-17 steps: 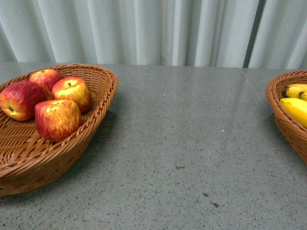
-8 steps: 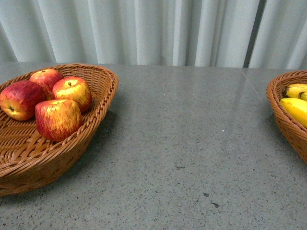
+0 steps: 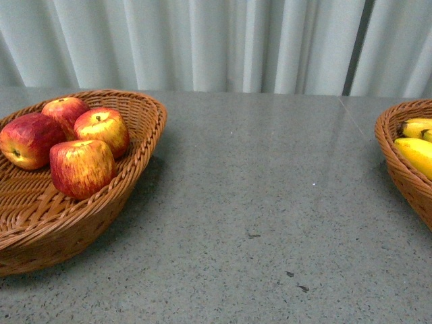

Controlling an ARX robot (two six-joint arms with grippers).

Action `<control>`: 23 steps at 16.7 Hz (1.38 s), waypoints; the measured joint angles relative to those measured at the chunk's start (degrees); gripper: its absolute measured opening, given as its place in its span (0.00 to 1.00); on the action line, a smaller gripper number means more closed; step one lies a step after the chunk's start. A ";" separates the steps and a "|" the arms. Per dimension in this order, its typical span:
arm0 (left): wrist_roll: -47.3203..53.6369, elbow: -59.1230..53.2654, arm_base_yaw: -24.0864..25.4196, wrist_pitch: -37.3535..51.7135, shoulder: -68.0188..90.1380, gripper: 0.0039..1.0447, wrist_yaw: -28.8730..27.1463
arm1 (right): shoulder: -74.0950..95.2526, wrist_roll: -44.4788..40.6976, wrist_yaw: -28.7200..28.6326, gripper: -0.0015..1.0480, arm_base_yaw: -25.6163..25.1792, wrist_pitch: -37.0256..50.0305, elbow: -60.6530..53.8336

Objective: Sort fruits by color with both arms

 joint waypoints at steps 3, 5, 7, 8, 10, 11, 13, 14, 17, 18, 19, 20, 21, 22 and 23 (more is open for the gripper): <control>0.02 0.00 0.00 -0.04 0.00 0.94 0.02 | -10.16 0.04 0.00 0.02 0.00 -9.57 0.04; 0.02 0.00 0.00 0.04 0.00 0.94 0.02 | -10.01 0.13 0.15 0.02 0.00 -10.75 0.04; 0.00 0.00 0.00 0.02 -0.02 0.94 -0.02 | -10.10 0.13 0.13 0.02 0.00 -10.54 0.04; 0.00 0.00 0.00 0.00 0.00 0.94 0.00 | -10.10 0.15 0.13 0.02 0.00 -10.51 0.04; 0.00 0.00 0.00 0.02 0.00 0.94 0.00 | -10.10 0.13 0.13 0.13 0.00 -10.54 0.04; 0.00 0.00 0.00 0.00 0.00 0.94 0.00 | -10.10 0.13 0.13 0.25 0.00 -10.49 0.04; 0.00 0.00 0.00 0.00 -0.02 0.94 0.00 | -10.10 0.13 0.13 0.37 0.00 -10.51 0.04; 0.02 0.00 0.00 0.00 0.00 0.94 0.00 | -10.10 0.13 0.13 0.41 0.00 -10.51 0.04; 0.00 0.00 0.00 0.00 0.00 0.94 0.00 | -10.10 0.13 0.13 0.55 0.00 -10.51 0.04; 0.00 0.00 0.00 0.00 0.00 0.94 0.00 | -10.10 0.13 0.13 0.60 0.00 -10.51 0.04; 0.00 0.00 0.00 0.00 0.00 0.94 0.00 | -10.10 0.13 0.13 0.63 0.00 -10.51 0.04; 0.02 0.00 0.00 0.00 0.00 0.94 0.00 | -10.10 0.13 0.13 0.69 0.00 -10.51 0.04; 0.00 0.00 0.00 0.00 0.00 0.94 0.00 | -10.10 0.13 0.13 0.72 0.00 -10.51 0.04; 0.00 0.00 0.00 0.00 0.00 0.94 0.00 | -10.10 0.13 0.13 0.74 0.00 -10.51 0.04; 0.00 0.00 0.00 0.02 0.00 0.94 0.00 | -10.10 0.13 0.13 0.77 0.00 -10.51 0.04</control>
